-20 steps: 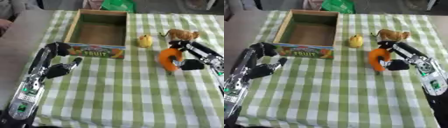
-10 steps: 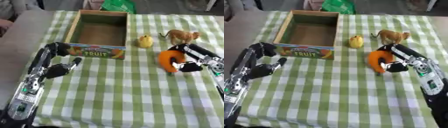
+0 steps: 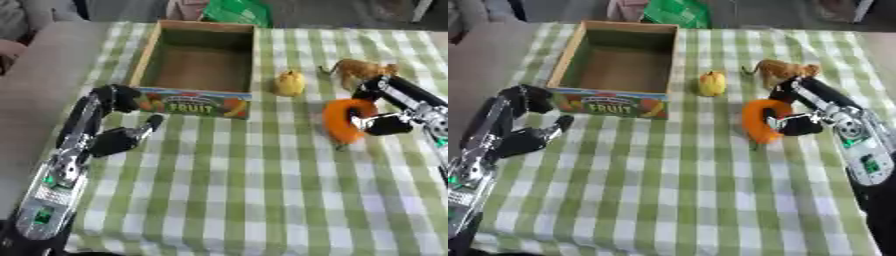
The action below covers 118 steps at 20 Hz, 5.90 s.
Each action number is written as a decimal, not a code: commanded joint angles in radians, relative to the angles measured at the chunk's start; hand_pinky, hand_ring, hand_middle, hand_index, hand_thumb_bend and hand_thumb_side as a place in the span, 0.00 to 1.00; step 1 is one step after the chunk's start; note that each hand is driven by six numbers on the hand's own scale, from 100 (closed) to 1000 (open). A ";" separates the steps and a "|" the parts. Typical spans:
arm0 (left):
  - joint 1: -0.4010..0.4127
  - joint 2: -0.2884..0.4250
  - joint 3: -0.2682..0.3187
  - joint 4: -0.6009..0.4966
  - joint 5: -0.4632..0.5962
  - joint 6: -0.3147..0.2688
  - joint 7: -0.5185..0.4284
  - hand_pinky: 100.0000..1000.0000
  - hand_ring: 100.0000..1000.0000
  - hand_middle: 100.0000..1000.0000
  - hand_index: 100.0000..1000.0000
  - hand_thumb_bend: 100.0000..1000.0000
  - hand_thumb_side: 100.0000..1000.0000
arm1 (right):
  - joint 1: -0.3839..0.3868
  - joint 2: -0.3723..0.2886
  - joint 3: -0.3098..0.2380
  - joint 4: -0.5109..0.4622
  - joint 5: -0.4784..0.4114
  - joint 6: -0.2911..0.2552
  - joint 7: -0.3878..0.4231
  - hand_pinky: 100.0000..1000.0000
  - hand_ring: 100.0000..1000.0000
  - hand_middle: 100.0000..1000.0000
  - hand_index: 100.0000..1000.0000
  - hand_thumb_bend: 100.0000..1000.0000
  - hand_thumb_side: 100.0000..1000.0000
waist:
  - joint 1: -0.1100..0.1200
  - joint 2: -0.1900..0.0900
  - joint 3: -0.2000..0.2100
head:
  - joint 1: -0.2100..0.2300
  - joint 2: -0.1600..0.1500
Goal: Pick up objects on the table and place them in the box.
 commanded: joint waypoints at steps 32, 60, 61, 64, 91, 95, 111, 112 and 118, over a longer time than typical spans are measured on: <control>-0.116 -0.016 -0.086 -0.038 0.034 -0.023 -0.090 0.65 0.56 0.41 0.61 0.49 0.07 | -0.461 0.184 -0.104 0.326 0.238 0.053 -0.393 0.63 0.58 0.25 0.35 0.00 0.00 | -0.010 0.014 0.211 | -0.124 -0.047; -0.123 -0.025 -0.102 -0.036 0.039 -0.026 -0.113 0.64 0.56 0.41 0.61 0.50 0.07 | -0.453 0.281 -0.080 0.344 0.354 -0.070 -0.258 0.79 0.85 0.87 0.96 0.03 0.05 | -0.011 0.020 0.231 | -0.146 -0.054; -0.121 -0.024 -0.102 -0.035 0.039 -0.026 -0.113 0.64 0.56 0.41 0.61 0.50 0.07 | -0.453 0.276 -0.074 0.331 0.342 -0.075 -0.250 0.78 0.84 0.86 0.96 0.03 0.04 | -0.011 0.018 0.227 | -0.145 -0.052; -0.115 -0.023 -0.100 -0.034 0.038 -0.025 -0.111 0.64 0.56 0.41 0.61 0.50 0.07 | -0.456 0.254 -0.055 0.291 0.301 -0.095 -0.221 0.78 0.84 0.84 0.95 0.03 0.00 | -0.009 0.012 0.214 | -0.140 -0.048; -0.073 -0.011 -0.076 -0.027 0.029 -0.023 -0.089 0.64 0.56 0.41 0.61 0.52 0.07 | -0.323 -0.070 -0.150 0.259 0.134 -0.042 -0.152 0.79 0.85 0.81 0.94 0.00 0.00 | 0.003 -0.012 0.110 | -0.084 -0.029; -0.070 -0.010 -0.075 -0.027 0.029 -0.023 -0.089 0.64 0.57 0.41 0.61 0.51 0.07 | -0.302 -0.090 -0.169 0.293 0.136 -0.037 -0.148 0.79 0.85 0.81 0.94 0.00 0.00 | 0.005 -0.013 0.099 | -0.082 -0.027; -0.069 -0.009 -0.075 -0.027 0.029 -0.024 -0.090 0.64 0.57 0.41 0.61 0.52 0.08 | -0.269 -0.107 -0.205 0.440 0.189 0.001 -0.170 0.79 0.84 0.77 0.93 0.00 0.08 | 0.015 -0.011 0.093 | -0.083 -0.021; -0.069 -0.008 -0.075 -0.027 0.029 -0.024 -0.090 0.64 0.57 0.41 0.61 0.52 0.08 | -0.268 -0.106 -0.205 0.445 0.192 0.001 -0.170 0.79 0.84 0.77 0.92 0.00 0.08 | 0.016 -0.011 0.093 | -0.083 -0.021; -0.069 -0.009 -0.076 -0.028 0.029 -0.024 -0.091 0.64 0.57 0.42 0.61 0.52 0.08 | -0.263 -0.095 -0.199 0.463 0.213 -0.007 -0.161 0.79 0.84 0.77 0.92 0.00 0.10 | 0.017 -0.009 0.091 | -0.084 -0.017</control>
